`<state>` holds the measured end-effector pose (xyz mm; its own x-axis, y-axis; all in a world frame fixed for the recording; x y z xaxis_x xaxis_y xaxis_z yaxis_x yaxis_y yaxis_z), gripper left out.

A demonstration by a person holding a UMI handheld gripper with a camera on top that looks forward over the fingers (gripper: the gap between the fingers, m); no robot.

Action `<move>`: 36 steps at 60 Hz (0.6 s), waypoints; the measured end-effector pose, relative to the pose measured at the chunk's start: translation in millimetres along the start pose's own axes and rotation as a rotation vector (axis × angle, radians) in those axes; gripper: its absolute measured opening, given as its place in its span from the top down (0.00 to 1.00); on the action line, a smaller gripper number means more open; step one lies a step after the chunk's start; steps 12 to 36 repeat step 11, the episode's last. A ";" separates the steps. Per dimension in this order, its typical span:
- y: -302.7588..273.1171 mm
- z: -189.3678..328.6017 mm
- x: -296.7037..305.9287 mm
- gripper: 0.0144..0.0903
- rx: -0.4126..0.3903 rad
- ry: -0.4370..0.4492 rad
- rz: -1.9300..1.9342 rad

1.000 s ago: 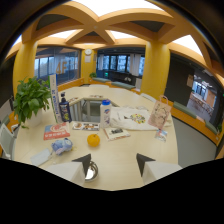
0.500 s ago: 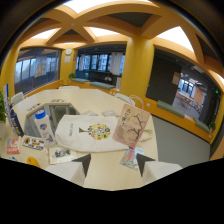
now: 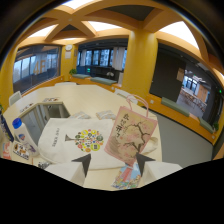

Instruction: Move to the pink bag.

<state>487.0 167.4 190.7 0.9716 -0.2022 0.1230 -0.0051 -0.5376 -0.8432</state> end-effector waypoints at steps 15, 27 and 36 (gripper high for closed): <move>1.6 2.8 1.3 0.06 -0.007 -0.003 0.002; 1.6 2.8 1.3 0.06 -0.007 -0.003 0.002; 1.6 2.8 1.3 0.06 -0.007 -0.003 0.002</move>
